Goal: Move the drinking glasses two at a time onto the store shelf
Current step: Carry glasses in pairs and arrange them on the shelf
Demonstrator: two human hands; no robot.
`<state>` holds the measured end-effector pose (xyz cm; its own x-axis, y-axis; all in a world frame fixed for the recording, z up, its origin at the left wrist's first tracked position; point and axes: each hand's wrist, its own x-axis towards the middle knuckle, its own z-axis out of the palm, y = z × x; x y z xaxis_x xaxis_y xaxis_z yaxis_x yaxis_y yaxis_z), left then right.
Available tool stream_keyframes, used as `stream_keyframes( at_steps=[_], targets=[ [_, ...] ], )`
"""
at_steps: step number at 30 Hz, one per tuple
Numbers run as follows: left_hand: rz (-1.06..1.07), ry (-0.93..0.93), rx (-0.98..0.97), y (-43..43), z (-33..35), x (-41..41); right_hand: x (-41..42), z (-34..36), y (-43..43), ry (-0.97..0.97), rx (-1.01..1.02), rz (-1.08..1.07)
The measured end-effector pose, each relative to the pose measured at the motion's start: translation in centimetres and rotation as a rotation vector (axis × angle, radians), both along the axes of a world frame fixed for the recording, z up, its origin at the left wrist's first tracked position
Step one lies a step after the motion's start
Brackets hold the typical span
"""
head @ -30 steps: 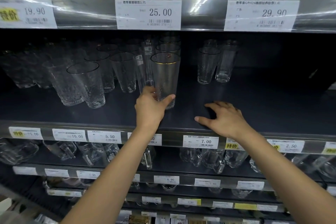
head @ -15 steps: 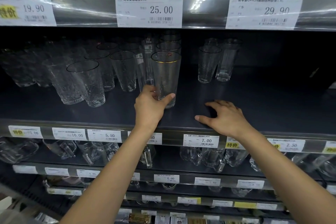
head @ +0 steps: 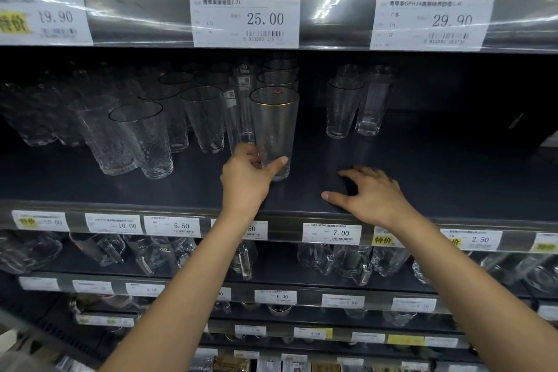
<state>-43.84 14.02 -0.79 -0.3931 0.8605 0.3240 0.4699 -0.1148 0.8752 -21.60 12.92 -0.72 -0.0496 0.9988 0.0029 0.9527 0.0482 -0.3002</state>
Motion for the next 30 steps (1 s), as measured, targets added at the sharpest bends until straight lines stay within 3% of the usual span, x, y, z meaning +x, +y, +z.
stream_keyframes(
  at_steps=[9,15,18,21,23,26,30],
  targets=[
    [0.007,0.024,0.009,0.1,-0.3,-0.1,0.0,0.0,0.0,0.009,0.009,-0.002],
    [0.101,0.166,-0.007,-1.1,0.3,1.0,0.3,-0.1,0.2,0.072,0.008,-0.004],
    [0.077,0.156,0.102,-2.4,0.7,2.0,1.2,0.3,0.3,0.362,-0.008,-0.058],
    [-0.135,0.21,0.221,-3.0,1.6,4.3,2.5,0.8,0.9,0.772,0.028,-0.172],
    [-0.259,0.186,0.221,-2.1,2.4,6.6,3.5,1.2,1.6,0.939,0.067,-0.254],
    [-0.351,0.002,0.061,1.3,2.6,10.3,5.1,1.3,3.6,1.071,0.118,-0.377],
    [-0.336,-0.138,-0.107,7.8,-0.1,13.3,6.3,1.0,6.9,1.091,0.155,-0.423]
  ],
)
